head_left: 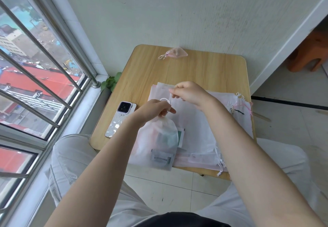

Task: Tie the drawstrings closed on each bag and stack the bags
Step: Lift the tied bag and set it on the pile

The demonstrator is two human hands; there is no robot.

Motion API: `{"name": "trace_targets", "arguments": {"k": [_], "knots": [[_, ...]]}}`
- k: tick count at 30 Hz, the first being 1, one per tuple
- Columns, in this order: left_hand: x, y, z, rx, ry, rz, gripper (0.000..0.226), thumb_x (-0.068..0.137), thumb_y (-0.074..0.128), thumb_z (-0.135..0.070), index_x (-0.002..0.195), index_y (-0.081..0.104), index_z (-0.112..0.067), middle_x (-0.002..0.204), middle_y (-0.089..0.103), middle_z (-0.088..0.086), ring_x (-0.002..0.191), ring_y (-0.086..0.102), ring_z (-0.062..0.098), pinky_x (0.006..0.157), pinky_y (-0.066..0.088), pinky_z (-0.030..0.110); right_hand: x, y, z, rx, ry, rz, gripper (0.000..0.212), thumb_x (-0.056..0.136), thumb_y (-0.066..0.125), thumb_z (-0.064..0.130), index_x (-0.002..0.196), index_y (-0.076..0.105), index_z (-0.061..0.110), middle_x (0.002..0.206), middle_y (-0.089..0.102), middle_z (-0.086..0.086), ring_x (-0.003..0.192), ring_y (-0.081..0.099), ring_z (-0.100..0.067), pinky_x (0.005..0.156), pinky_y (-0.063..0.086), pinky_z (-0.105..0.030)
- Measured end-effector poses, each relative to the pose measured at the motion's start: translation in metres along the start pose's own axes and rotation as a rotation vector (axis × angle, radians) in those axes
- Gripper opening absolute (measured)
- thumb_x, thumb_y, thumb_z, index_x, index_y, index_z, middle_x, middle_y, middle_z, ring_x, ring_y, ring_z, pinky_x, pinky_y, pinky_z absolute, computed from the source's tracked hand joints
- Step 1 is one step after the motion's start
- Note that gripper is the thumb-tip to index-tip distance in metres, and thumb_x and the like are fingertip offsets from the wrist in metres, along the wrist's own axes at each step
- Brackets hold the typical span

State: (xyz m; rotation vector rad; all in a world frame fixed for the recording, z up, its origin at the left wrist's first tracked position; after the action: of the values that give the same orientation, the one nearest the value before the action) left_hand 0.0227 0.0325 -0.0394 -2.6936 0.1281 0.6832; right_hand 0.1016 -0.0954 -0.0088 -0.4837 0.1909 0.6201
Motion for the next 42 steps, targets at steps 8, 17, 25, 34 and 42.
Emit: {"name": "trace_targets", "arguments": {"k": [8, 17, 25, 34, 42], "knots": [[0.003, -0.005, -0.002, -0.218, 0.075, 0.025, 0.03, 0.094, 0.057, -0.031, 0.089, 0.079, -0.01, 0.074, 0.058, 0.006, 0.061, 0.043, 0.012, 0.071, 0.035, 0.028, 0.001, 0.023, 0.01, 0.342, -0.11, -0.074, 0.027, 0.099, 0.053, 0.022, 0.126, 0.056, 0.02, 0.103, 0.067, -0.004, 0.09, 0.067, -0.013, 0.082, 0.053, -0.025], [0.008, -0.011, 0.004, -0.34, 0.005, 0.034, 0.032, 0.096, 0.057, -0.021, 0.101, 0.072, 0.006, 0.065, 0.056, 0.006, 0.057, 0.046, 0.015, 0.058, 0.038, 0.022, -0.003, 0.021, -0.002, -0.123, -0.024, -0.05, 0.014, 0.093, 0.052, 0.023, 0.097, 0.064, 0.018, 0.091, 0.063, 0.005, 0.079, 0.061, -0.008, 0.063, 0.044, -0.021], [0.01, -0.014, 0.013, -0.466, -0.116, -0.061, 0.02, 0.094, 0.055, -0.015, 0.085, 0.067, -0.001, 0.061, 0.055, 0.007, 0.058, 0.046, 0.019, 0.061, 0.039, 0.025, -0.008, 0.021, -0.001, -0.256, -0.067, 0.035, 0.016, 0.085, 0.069, 0.029, 0.099, 0.07, 0.021, 0.109, 0.062, 0.009, 0.11, 0.055, -0.009, 0.077, 0.041, -0.021], [0.007, -0.023, 0.016, -0.486, -0.122, -0.147, 0.02, 0.094, 0.059, -0.02, 0.085, 0.075, -0.011, 0.07, 0.064, 0.002, 0.058, 0.055, 0.013, 0.066, 0.041, 0.025, -0.011, 0.02, 0.005, -0.417, -0.062, 0.045, 0.032, 0.095, 0.054, 0.027, 0.086, 0.069, 0.001, 0.083, 0.064, -0.014, 0.065, 0.048, -0.015, 0.06, 0.036, -0.03], [0.008, -0.028, 0.021, -0.476, -0.065, -0.155, 0.012, 0.093, 0.065, -0.019, 0.089, 0.074, -0.011, 0.078, 0.072, 0.003, 0.076, 0.065, 0.013, 0.075, 0.051, 0.025, -0.02, 0.03, 0.018, -0.269, -0.077, 0.118, 0.038, 0.098, 0.051, 0.032, 0.066, 0.048, 0.012, 0.064, 0.044, -0.001, 0.057, 0.039, -0.014, 0.059, 0.033, -0.028]]}}
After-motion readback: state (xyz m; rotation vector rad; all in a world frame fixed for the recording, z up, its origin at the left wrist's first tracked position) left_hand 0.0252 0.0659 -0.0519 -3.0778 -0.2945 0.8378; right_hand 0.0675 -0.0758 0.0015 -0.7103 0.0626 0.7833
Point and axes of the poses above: each hand's wrist, its own x-axis towards the middle knuckle, its own y-axis out of the palm, z = x × y, the point moved 5 cm from there along x, towards the middle knuckle
